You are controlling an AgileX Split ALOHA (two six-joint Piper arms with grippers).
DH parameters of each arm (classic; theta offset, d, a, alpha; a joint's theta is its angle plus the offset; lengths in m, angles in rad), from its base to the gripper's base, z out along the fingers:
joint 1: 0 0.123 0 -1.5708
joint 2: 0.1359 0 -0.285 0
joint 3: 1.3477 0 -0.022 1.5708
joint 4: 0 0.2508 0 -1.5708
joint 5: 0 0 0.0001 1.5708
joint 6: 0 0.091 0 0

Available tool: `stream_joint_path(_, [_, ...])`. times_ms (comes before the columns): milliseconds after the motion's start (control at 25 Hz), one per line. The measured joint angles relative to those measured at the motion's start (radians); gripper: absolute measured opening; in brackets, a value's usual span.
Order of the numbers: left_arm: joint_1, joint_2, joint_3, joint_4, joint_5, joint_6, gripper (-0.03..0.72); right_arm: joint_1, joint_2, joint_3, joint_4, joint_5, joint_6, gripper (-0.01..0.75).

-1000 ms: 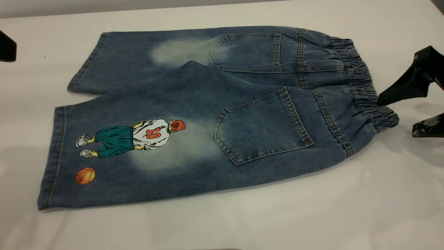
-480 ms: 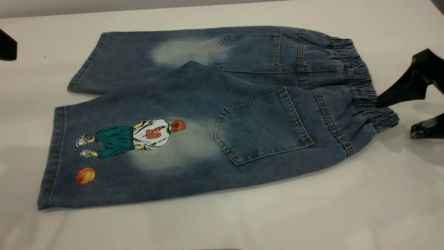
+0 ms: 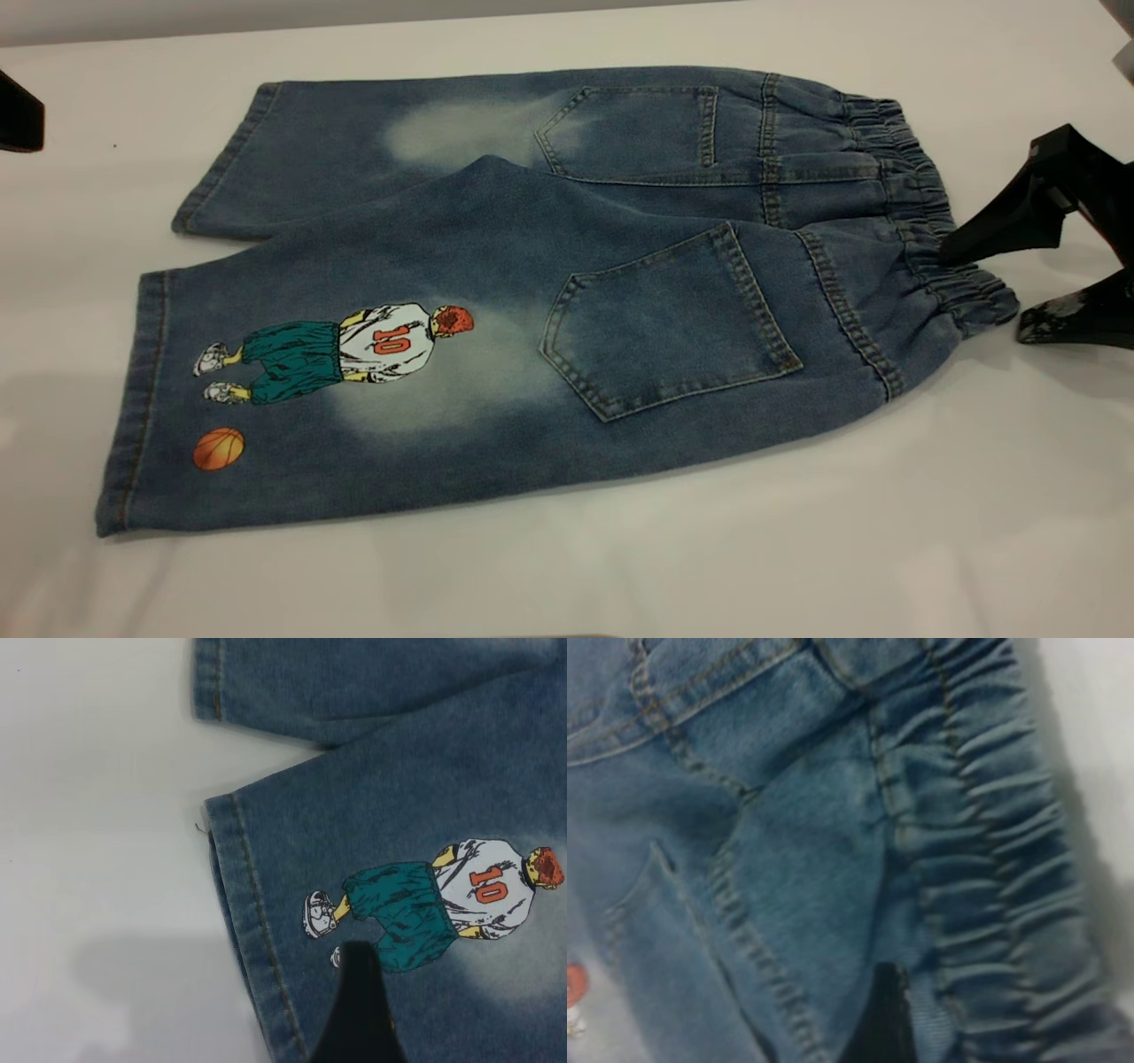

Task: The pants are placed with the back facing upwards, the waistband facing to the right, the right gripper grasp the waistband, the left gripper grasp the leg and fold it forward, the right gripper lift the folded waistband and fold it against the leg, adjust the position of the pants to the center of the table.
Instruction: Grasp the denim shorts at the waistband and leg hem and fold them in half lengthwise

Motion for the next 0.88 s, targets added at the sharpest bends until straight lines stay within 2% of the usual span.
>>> stream_joint_path(120, [0.000,0.000,0.000,-0.001,-0.002,0.002,0.517,0.000,0.018,-0.003,0.001,0.032,-0.001,0.577])
stream_joint_path(240, [0.000,0.000,0.000,-0.001,-0.007,0.002,0.517,0.000,0.032,-0.010,0.002,0.043,-0.001,0.517])
stream_joint_path(320, [0.000,0.000,0.000,-0.001,-0.007,0.002,0.517,0.000,0.039,-0.010,0.002,0.039,-0.001,0.424])
stream_joint_path(480, [0.000,0.000,0.000,-0.001,-0.007,0.002,0.517,0.000,0.048,-0.010,0.002,0.032,-0.001,0.166])
stream_joint_path(560, [0.000,0.001,0.000,-0.001,-0.002,0.002,0.517,0.000,0.049,-0.010,0.002,0.040,-0.003,0.068])
stream_joint_path(640, [0.000,0.009,0.000,-0.001,0.026,0.002,0.517,0.000,0.049,-0.010,0.001,0.051,-0.004,0.040])
stream_joint_path(880, [0.000,0.145,0.000,0.000,0.160,0.000,0.517,0.000,0.049,-0.010,-0.009,0.080,-0.004,0.037])
